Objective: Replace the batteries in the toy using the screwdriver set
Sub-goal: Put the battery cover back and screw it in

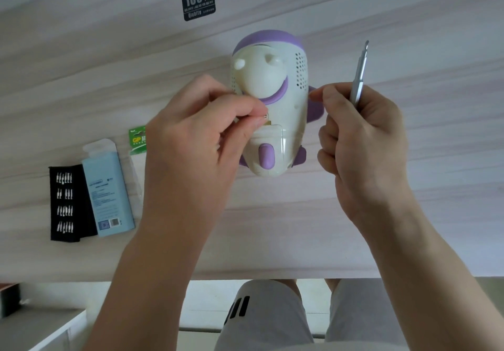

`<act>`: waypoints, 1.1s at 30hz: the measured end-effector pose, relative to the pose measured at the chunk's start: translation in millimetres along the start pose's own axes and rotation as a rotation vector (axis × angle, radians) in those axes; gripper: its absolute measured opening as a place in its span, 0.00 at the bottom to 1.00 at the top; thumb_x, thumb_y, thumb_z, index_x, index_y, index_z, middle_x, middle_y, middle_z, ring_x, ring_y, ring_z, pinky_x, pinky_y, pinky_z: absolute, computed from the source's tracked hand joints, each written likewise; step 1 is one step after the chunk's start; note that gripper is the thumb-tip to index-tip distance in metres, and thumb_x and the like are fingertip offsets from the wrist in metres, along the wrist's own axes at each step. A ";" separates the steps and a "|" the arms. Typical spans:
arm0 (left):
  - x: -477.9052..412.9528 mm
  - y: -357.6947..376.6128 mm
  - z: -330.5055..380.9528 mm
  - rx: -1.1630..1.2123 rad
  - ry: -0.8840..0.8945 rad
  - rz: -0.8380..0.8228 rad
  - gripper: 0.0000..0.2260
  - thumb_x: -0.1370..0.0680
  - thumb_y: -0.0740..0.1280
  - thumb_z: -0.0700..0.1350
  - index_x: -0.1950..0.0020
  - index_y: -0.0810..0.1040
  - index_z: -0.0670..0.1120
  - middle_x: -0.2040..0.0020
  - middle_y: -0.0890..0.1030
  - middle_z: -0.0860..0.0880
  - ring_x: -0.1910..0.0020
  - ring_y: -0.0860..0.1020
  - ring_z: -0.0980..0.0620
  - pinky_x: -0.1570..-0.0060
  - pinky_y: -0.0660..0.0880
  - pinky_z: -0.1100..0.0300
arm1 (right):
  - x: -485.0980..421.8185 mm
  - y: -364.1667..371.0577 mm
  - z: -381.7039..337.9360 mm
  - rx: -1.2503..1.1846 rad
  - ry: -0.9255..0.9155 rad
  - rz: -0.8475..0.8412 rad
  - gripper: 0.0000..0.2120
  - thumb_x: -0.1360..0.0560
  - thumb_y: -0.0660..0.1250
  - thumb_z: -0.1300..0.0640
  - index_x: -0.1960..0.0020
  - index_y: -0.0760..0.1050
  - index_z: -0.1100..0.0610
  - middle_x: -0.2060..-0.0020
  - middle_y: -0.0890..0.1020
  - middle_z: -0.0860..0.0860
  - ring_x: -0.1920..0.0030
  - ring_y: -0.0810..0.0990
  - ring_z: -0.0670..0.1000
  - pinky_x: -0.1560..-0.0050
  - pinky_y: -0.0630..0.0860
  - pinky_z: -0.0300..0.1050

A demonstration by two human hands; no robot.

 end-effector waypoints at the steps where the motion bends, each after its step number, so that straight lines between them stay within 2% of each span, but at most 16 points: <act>1: -0.1 -0.4 -0.3 -0.003 -0.002 -0.002 0.06 0.20 0.69 0.41 0.52 0.85 0.40 0.57 0.79 0.46 0.63 0.80 0.46 0.62 0.76 0.50 | -0.3 0.3 0.2 -0.003 -0.001 -0.003 0.14 0.18 0.60 0.61 0.60 0.77 0.54 0.81 0.71 0.39 0.77 0.67 0.42 0.67 0.60 0.39; 8: 1.9 -1.3 -0.6 -0.022 0.000 0.020 0.06 0.20 0.69 0.39 0.52 0.84 0.39 0.57 0.78 0.47 0.64 0.81 0.48 0.62 0.77 0.53 | -0.6 1.4 1.7 -0.024 0.003 -0.019 0.14 0.18 0.60 0.62 0.60 0.77 0.55 0.81 0.71 0.39 0.77 0.71 0.41 0.65 0.60 0.39; 11: 1.6 -2.3 -0.3 -0.019 -0.014 0.018 0.05 0.20 0.69 0.38 0.53 0.84 0.39 0.57 0.78 0.46 0.66 0.80 0.54 0.62 0.76 0.62 | -0.6 2.6 2.5 -0.026 0.007 -0.020 0.13 0.18 0.60 0.62 0.60 0.77 0.55 0.81 0.71 0.39 0.77 0.71 0.40 0.65 0.60 0.39; 13: 1.0 -3.7 0.4 -0.027 -0.014 0.012 0.05 0.20 0.69 0.38 0.53 0.84 0.39 0.57 0.78 0.46 0.66 0.80 0.55 0.62 0.75 0.65 | -1.2 3.0 2.5 -0.024 0.013 -0.015 0.13 0.19 0.60 0.62 0.60 0.77 0.54 0.81 0.71 0.39 0.76 0.71 0.40 0.65 0.60 0.39; 16: 0.6 -5.4 0.6 -0.047 -0.013 0.005 0.05 0.20 0.69 0.37 0.53 0.84 0.39 0.57 0.78 0.47 0.66 0.80 0.55 0.62 0.75 0.64 | -1.5 3.5 1.9 -0.026 0.013 -0.017 0.14 0.19 0.60 0.62 0.61 0.77 0.54 0.81 0.71 0.39 0.77 0.70 0.41 0.65 0.60 0.39; 21: 0.7 -6.5 1.5 -0.065 0.001 0.000 0.06 0.19 0.68 0.37 0.53 0.84 0.39 0.56 0.78 0.46 0.66 0.80 0.55 0.62 0.75 0.63 | -1.5 3.6 2.2 -0.030 0.021 -0.018 0.14 0.19 0.61 0.61 0.61 0.77 0.53 0.80 0.71 0.39 0.77 0.62 0.43 0.69 0.58 0.40; 26: 0.2 -7.1 3.4 -0.077 0.014 -0.004 0.06 0.19 0.68 0.38 0.53 0.84 0.39 0.57 0.78 0.46 0.66 0.81 0.53 0.63 0.76 0.58 | -2.5 3.1 1.8 -0.019 0.017 -0.021 0.14 0.19 0.60 0.61 0.61 0.77 0.53 0.80 0.71 0.39 0.77 0.69 0.41 0.66 0.59 0.39; 29: -0.6 -8.0 4.5 -0.074 0.000 -0.008 0.06 0.20 0.69 0.38 0.54 0.84 0.40 0.58 0.78 0.47 0.66 0.81 0.55 0.64 0.76 0.55 | -2.2 3.5 2.7 -0.022 0.021 -0.023 0.14 0.19 0.61 0.60 0.61 0.77 0.52 0.80 0.71 0.39 0.77 0.69 0.41 0.66 0.59 0.40; 33: -2.6 -6.8 6.0 -0.069 -0.004 -0.015 0.06 0.20 0.69 0.39 0.54 0.85 0.40 0.58 0.79 0.46 0.66 0.82 0.51 0.64 0.77 0.51 | -2.6 3.6 2.5 -0.027 0.027 -0.014 0.14 0.19 0.61 0.60 0.62 0.76 0.52 0.80 0.72 0.39 0.77 0.69 0.42 0.66 0.59 0.40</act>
Point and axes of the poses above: each hand's wrist, its own x-axis away from the middle knuckle, its own y-axis out of the palm, z = x × y, the point moved 2 cm from there along -x, towards the middle knuckle
